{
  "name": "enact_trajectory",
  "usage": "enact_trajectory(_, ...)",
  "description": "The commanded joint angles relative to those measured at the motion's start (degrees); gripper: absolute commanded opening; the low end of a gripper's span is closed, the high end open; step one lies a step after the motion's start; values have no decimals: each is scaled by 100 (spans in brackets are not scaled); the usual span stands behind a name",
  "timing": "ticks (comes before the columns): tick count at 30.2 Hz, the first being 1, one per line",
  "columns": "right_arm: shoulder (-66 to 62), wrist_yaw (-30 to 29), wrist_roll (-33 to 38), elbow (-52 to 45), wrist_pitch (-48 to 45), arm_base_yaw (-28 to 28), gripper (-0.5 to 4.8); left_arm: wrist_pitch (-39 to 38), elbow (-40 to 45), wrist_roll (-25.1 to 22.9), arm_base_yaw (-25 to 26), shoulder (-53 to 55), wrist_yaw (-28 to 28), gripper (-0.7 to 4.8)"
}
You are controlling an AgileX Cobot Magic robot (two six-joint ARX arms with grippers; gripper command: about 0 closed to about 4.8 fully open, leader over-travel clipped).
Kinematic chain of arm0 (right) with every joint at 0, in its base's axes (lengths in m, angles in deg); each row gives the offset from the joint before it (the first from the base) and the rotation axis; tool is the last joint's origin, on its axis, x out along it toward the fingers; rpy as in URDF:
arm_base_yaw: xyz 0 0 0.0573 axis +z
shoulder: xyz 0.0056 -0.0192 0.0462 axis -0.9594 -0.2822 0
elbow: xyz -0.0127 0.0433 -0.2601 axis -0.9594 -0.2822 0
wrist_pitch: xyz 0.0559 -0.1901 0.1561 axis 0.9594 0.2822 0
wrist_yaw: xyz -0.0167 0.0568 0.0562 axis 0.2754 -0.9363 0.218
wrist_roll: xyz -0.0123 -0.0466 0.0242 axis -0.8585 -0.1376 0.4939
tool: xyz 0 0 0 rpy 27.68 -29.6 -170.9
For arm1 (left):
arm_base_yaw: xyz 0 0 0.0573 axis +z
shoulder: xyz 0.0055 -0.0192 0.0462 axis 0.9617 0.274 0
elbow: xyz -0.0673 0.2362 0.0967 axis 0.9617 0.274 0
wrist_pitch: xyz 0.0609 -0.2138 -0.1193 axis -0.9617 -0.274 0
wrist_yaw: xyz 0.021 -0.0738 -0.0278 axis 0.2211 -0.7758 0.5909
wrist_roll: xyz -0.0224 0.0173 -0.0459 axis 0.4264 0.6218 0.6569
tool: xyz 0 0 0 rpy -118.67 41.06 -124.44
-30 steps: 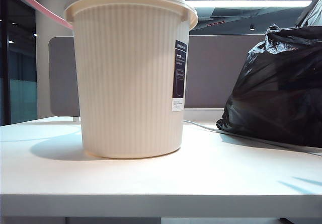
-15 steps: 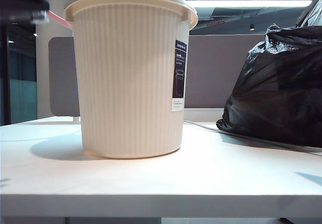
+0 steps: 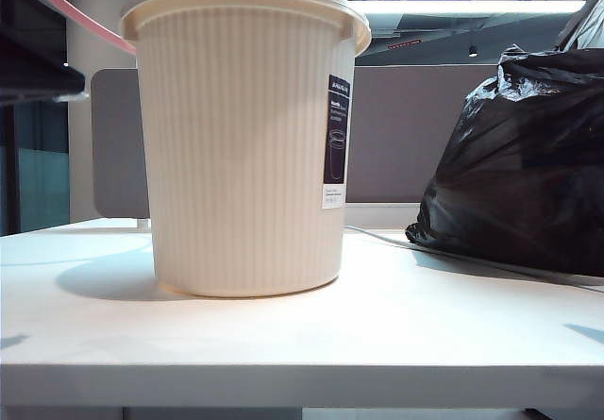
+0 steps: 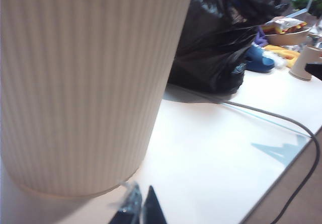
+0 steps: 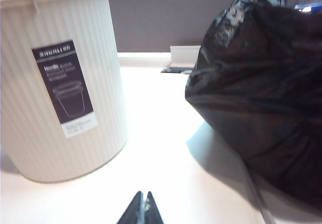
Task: Open the ring lid of the trash can, pull out the black garbage bag inside, and place it on the table.
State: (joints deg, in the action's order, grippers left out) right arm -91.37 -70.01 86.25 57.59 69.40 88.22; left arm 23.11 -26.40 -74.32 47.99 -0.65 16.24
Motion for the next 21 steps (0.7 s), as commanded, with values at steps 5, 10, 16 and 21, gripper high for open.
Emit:
enact_trajectory(5, -7, 2, -81, -170, -151, 7, -1, 120, 144, -146, 0, -2, 11, 15)
enact_trajectory(10, -7, 0, -149, -170, -42, 7, -1, 131, 245, -164, 0, -4, 2, 15)
enact_trajectory(16, -7, 2, -238, -170, 315, 7, -1, 129, 439, -155, 0, -4, -2, 15)
enact_trajectory(21, -7, 2, -236, -170, 461, 7, -1, 55, 540, -144, 0, -4, -2, 15)
